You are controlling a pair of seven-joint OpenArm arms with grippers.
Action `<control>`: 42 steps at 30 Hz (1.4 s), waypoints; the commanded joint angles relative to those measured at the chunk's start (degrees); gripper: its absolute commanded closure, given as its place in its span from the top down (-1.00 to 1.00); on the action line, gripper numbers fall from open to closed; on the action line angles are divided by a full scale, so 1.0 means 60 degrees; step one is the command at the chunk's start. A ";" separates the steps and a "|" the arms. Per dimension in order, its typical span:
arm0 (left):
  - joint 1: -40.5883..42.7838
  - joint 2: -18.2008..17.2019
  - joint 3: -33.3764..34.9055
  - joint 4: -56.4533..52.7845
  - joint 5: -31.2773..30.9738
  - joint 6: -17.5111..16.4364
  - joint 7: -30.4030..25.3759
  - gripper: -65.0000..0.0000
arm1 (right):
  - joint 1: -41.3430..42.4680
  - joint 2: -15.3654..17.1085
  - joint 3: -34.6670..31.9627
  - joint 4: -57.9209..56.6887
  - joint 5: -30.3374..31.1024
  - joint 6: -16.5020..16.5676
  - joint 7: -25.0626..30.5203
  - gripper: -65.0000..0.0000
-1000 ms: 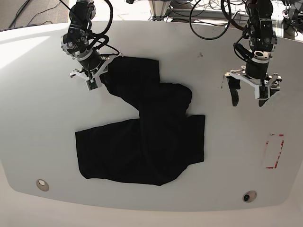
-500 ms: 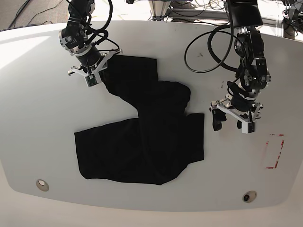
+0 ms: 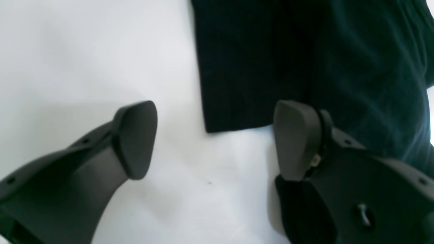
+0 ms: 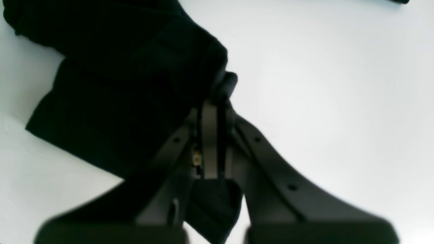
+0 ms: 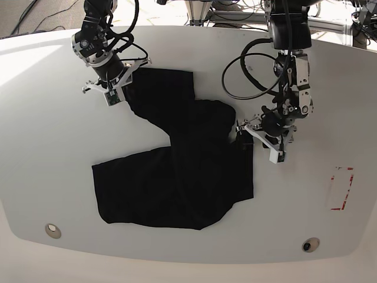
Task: Layout the t-shirt on the table in an organized manner, then fold the t-shirt properly
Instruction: 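Move the left gripper to the t-shirt's folded middle and grasp it, then lift the t-shirt with both grippers and pull the grippers apart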
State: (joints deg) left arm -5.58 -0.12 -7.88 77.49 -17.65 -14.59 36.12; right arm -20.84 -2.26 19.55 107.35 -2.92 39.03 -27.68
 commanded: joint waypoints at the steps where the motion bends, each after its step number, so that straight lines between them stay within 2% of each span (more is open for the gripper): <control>1: -0.0249 -0.0061 0.0017 -0.0146 -0.0099 0.0007 -0.0240 0.57 | 0.0052 0.0018 0.0016 0.0343 0.0113 0.0023 0.0181 -0.96; 10: -0.0703 -0.0046 0.0573 -0.1289 -0.0128 -0.0008 -0.0240 0.57 | 0.0038 0.0018 0.0016 0.0870 0.0142 0.0023 -0.0405 -0.96; 18: -0.1260 0.0262 0.0793 -0.2183 -0.0128 -0.0037 -0.0240 0.56 | -0.0080 0.0003 0.0002 0.0899 0.0142 0.0023 -0.0419 -0.96; 22: -0.1421 0.0276 0.0940 -0.2491 -0.0143 -0.0286 -0.0240 0.54 | -0.0109 0.0003 0.0002 0.0899 0.0142 0.0023 -0.0419 -0.96; 25: -0.1436 0.0291 0.0969 -0.2579 -0.0143 -0.0345 -0.0240 0.35 | -0.0124 0.0003 0.0002 0.0899 0.0142 0.0023 -0.0419 -0.96; 29: -0.1436 0.0423 0.0954 -0.2579 -0.0143 -0.0345 -0.0269 -0.19 | -0.0138 0.0003 0.0002 0.0899 0.0142 0.0023 -0.0419 -0.96; 34: -0.1436 0.0438 0.0954 -0.2564 -0.0143 -0.0345 -0.0284 -0.68 | -0.0138 0.0003 0.0002 0.0899 0.0142 0.0023 -0.0419 -0.96; 40: -0.1436 0.0438 0.0954 -0.2227 -0.0143 -0.0330 -0.0284 -0.99 | -0.0065 -0.0055 0.0016 0.0899 0.0142 0.0023 -0.0390 -0.97; 42: -0.1362 0.0438 0.0954 -0.1758 -0.0143 -0.0330 -0.0254 -1.00 | -0.0050 -0.0216 0.0075 0.0987 0.0142 0.0023 -0.0375 -0.97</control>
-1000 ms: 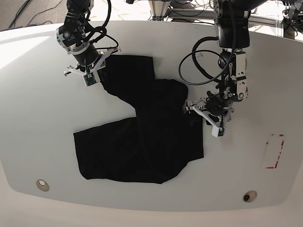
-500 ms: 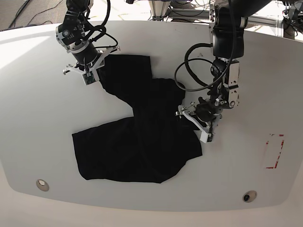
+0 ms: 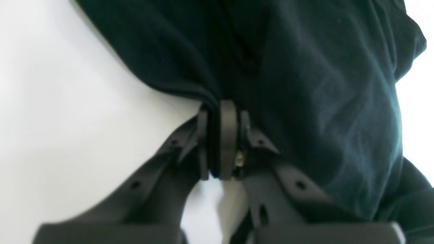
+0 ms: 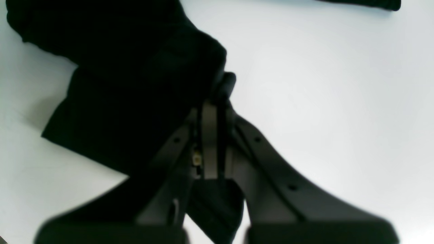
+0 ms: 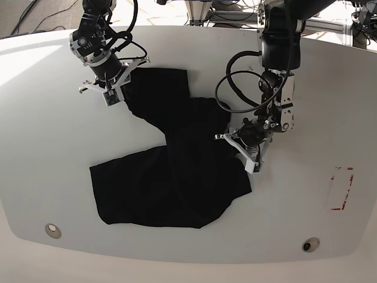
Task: Layout the t-shirt on the table in an organized manner, then fold the t-shirt properly
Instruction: 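Lift the t-shirt with both grippers and pull the grippers apart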
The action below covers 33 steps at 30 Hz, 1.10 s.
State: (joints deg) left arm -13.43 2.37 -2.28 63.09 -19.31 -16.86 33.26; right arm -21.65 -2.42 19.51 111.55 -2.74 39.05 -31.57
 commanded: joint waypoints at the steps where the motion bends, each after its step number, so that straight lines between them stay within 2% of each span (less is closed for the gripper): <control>1: -0.0040 0.0022 0.0022 0.0877 0.0134 0.0049 0.0223 -1.00 | 0.0099 -0.0249 0.0111 0.0376 0.0113 0.0020 0.0273 -0.97; 5: 0.0341 -0.0051 0.0007 0.2166 0.0163 0.0049 0.0238 -1.00 | 0.0099 -0.0469 0.0273 0.0815 0.0113 0.0020 0.0273 -0.98; 13: 0.0605 -0.0784 0.0022 0.4100 0.0134 0.0049 0.0340 -1.00 | 0.0407 -0.0601 0.0536 0.0859 0.0113 0.0020 0.0273 -0.98; 17: 0.0546 -0.1208 -0.0008 0.5067 0.0134 0.0049 0.0721 -1.00 | 0.0876 -0.0601 0.0991 0.0815 0.0113 0.0020 0.0273 -0.98; 23: 0.0209 -0.1575 -0.0008 0.6034 0.0134 0.0034 0.0750 -1.00 | 0.1931 -0.0513 0.1635 0.0801 0.0069 0.0020 0.0214 -0.96; 26: -0.0084 -0.1795 -0.0008 0.6269 0.0134 0.0034 0.0750 -1.00 | 0.2605 -0.0176 0.1782 0.0771 0.0040 0.0020 0.0009 -0.96; 33: -0.1153 -0.1838 -0.0008 0.6313 0.0149 0.0034 0.0765 -1.00 | 0.4114 0.0732 0.1826 0.0610 0.0069 0.0020 -0.1016 -0.96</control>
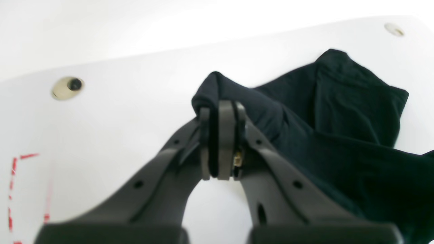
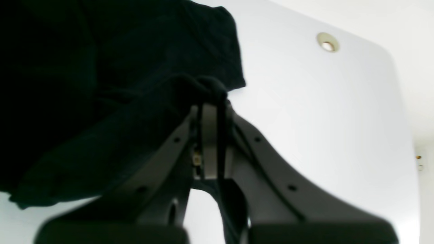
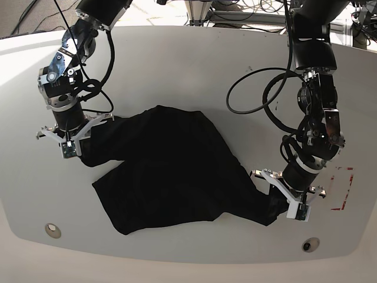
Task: Layout the t-shirt on the table in an organized manner, then fold the t-shirt properly
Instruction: 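Lift the t-shirt with both grippers and pull the grippers apart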
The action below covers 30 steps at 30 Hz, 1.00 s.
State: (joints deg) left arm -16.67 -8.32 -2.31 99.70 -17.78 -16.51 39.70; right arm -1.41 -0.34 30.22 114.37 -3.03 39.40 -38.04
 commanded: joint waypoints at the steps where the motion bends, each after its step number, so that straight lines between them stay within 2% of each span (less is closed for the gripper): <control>1: -0.0732 -0.0057 -0.0004 0.0211 -0.0106 -0.0024 -0.0309 -1.00 | 0.0916 0.0459 0.0041 0.0126 0.0116 -0.0039 0.0003 -0.96; 7: -0.2211 -0.0262 -0.0004 0.0226 -0.0106 -0.0024 0.0467 -0.99 | 0.2601 0.1251 -0.0003 -0.0241 0.0102 -0.0039 -0.0729 -0.96; 17: -0.4248 -0.0248 -0.0019 0.0548 -0.0106 -0.0024 0.1009 -0.99 | 0.5297 0.2276 -0.0267 -0.0900 0.0160 -0.0039 -0.1916 -0.96; 21: -0.5025 -0.0262 -0.0268 0.0783 -0.0106 -0.0024 0.1375 -0.99 | 0.6176 0.2804 -0.0765 -0.1281 0.0116 -0.0039 -0.1960 -0.96; 30: -0.6827 -0.0306 -0.1030 0.0797 -0.0092 -0.0024 0.1874 -0.99 | 0.7861 0.3492 -0.1791 -0.2087 0.0102 -0.0039 -0.1960 -0.96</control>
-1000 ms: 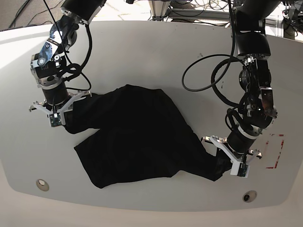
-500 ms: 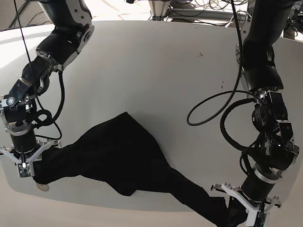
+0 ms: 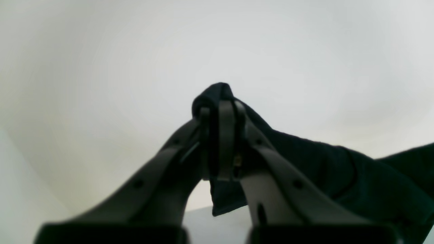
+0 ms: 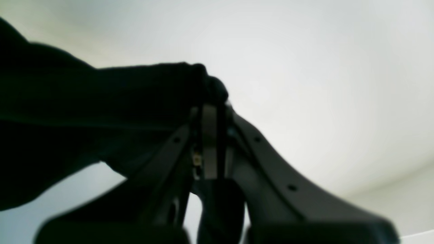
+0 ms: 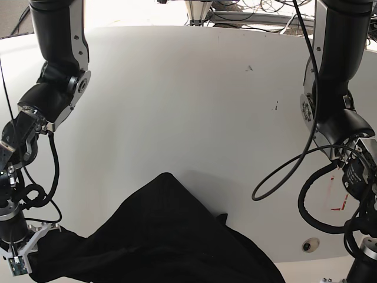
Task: Layout the t-shirt on the table in an organized manner, then fold the t-shirt properly
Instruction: 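Lift the t-shirt with both grippers and pull the grippers apart, then lay the stretched t-shirt back onto the table with both grippers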
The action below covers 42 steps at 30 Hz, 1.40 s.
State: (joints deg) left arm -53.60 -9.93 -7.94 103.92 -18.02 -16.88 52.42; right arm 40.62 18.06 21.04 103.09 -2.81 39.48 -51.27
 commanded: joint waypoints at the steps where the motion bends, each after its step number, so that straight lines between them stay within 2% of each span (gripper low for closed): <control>1: -0.0788 -0.0051 -0.0090 0.0094 -0.0051 0.0038 -0.0246 -0.99 | 0.0973 0.0484 -0.0319 -0.0295 0.0065 -0.0053 0.0244 -0.96; 12: -0.2692 -0.0652 -0.0090 -0.0756 -0.0066 0.0038 -0.0232 -0.99 | 0.3244 0.1099 -0.1330 -0.1687 0.0124 -0.0039 0.0244 -0.96; 20: -0.3161 -0.0711 -0.0090 -0.0858 -0.0066 0.0038 -0.0232 -0.99 | 0.3508 0.1260 -0.1565 -0.1789 0.0080 0.0086 0.0215 -0.96; 22: -0.3132 -0.0784 -0.0090 -0.0814 -0.0095 0.0023 -0.0129 -0.99 | 0.3303 0.1260 -0.1536 -0.1643 0.0080 0.0086 0.0171 -0.96; 26: -0.3073 -0.0799 -0.0222 -0.0682 -0.0535 0.0023 0.0750 -0.99 | 0.2468 0.1260 -0.1272 -0.1145 0.0138 0.0086 -0.0196 -0.96; 30: -0.2355 -0.0828 -0.0705 -0.0228 -0.1062 0.0023 0.1424 -0.99 | 0.1413 0.1216 -0.0788 -0.0427 0.0138 0.0086 -0.0547 -0.96; 38: -0.0333 -0.0974 -0.0866 0.0563 -0.2015 0.0023 0.1541 -0.99 | -0.1166 0.0747 0.0340 0.0965 0.0138 0.0086 -0.0709 -0.96; 42: 0.1205 -0.1180 -0.0866 0.0783 -0.2865 0.0023 0.1541 -0.99 | -0.2704 0.0352 0.1175 0.1434 0.0138 0.0086 -0.0694 -0.96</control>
State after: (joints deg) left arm -48.10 -16.10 -12.69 107.33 -32.69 -16.93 63.57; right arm 28.12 20.60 24.97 109.30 -1.10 40.88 -56.12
